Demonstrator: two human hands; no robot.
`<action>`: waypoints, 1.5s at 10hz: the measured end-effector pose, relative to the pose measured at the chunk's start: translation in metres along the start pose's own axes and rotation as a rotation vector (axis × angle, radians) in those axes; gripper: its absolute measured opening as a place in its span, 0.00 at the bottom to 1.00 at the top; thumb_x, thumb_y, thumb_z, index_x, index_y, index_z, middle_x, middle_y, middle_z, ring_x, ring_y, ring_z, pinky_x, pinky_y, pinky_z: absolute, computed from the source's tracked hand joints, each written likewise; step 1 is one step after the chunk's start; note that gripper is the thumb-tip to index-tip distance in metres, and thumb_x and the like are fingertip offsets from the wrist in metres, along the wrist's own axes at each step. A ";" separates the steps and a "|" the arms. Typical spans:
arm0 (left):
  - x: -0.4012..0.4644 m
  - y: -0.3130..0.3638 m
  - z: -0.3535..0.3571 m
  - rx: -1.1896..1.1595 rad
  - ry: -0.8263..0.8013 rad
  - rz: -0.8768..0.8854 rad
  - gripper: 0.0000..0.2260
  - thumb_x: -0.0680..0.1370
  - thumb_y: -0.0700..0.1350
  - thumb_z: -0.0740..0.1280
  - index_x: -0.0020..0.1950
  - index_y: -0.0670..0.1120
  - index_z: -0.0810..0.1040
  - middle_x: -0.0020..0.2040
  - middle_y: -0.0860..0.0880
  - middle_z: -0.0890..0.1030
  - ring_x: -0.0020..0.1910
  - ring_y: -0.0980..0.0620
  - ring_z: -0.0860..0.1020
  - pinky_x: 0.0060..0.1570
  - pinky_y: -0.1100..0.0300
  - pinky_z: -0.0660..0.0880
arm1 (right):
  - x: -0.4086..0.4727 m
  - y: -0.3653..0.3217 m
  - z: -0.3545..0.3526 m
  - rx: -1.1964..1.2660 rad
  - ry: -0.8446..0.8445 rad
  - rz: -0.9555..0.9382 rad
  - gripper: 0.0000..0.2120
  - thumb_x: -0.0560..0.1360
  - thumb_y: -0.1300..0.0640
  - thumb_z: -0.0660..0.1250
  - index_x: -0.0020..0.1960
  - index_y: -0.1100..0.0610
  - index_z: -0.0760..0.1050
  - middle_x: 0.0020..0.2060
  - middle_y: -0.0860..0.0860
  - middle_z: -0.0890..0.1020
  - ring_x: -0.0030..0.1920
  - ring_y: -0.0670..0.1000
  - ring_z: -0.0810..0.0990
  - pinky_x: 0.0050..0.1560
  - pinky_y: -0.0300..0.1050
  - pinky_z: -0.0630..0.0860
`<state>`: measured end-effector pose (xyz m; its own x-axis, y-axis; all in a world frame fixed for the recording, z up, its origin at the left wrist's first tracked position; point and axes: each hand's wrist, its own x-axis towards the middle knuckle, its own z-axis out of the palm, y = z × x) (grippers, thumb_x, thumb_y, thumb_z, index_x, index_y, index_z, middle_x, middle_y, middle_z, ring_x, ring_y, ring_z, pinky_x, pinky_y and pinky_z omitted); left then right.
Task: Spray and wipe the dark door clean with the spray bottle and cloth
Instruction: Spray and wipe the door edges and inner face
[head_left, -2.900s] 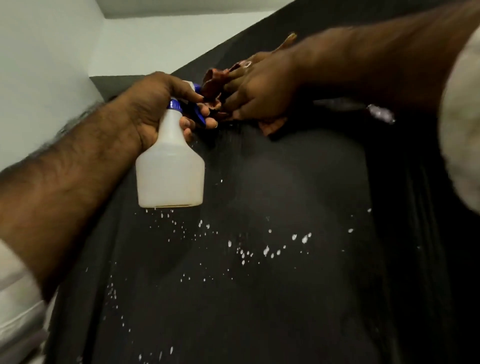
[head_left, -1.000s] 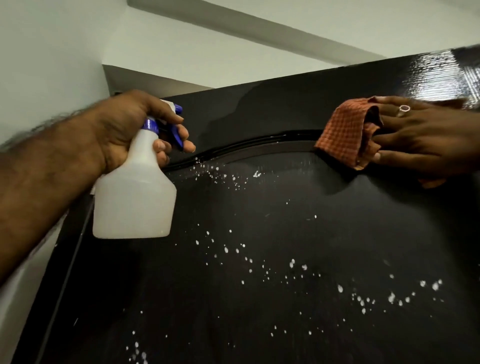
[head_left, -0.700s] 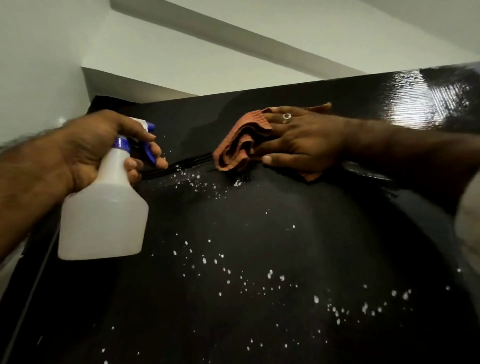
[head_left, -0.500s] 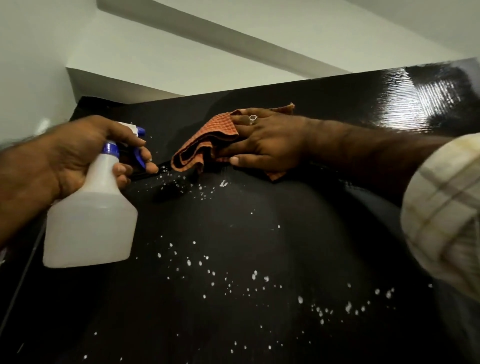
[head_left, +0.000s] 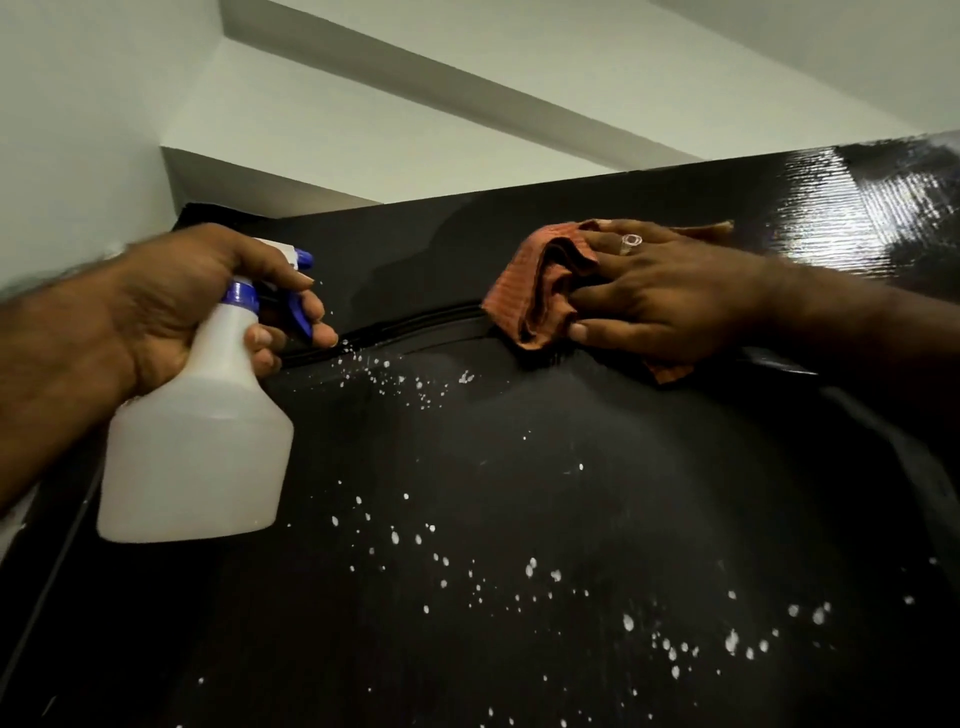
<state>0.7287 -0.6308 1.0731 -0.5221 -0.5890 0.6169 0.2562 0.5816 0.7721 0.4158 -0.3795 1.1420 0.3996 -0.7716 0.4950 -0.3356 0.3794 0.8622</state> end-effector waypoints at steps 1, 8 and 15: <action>-0.004 -0.002 0.012 -0.073 0.084 0.015 0.09 0.79 0.44 0.67 0.49 0.39 0.81 0.54 0.32 0.85 0.21 0.54 0.73 0.22 0.61 0.75 | 0.064 -0.012 -0.005 0.061 0.013 0.054 0.31 0.84 0.30 0.41 0.82 0.38 0.61 0.83 0.50 0.63 0.86 0.54 0.50 0.85 0.62 0.43; 0.003 -0.030 -0.043 -0.036 0.326 -0.054 0.07 0.77 0.43 0.66 0.50 0.41 0.80 0.51 0.38 0.88 0.22 0.54 0.74 0.24 0.62 0.75 | 0.192 -0.058 -0.023 0.060 -0.041 0.154 0.38 0.79 0.25 0.35 0.85 0.37 0.50 0.86 0.49 0.53 0.86 0.54 0.45 0.84 0.64 0.42; -0.011 -0.040 -0.057 0.038 0.493 -0.098 0.12 0.76 0.40 0.66 0.58 0.40 0.82 0.52 0.40 0.87 0.21 0.53 0.78 0.26 0.63 0.78 | 0.209 -0.082 -0.026 0.071 -0.021 0.228 0.35 0.82 0.29 0.38 0.86 0.40 0.48 0.87 0.49 0.48 0.86 0.54 0.43 0.84 0.62 0.42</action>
<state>0.7711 -0.6792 1.0442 -0.0932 -0.8316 0.5475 0.1902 0.5249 0.8296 0.5492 -0.5587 1.1781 0.2889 -0.6806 0.6733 -0.4749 0.5087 0.7181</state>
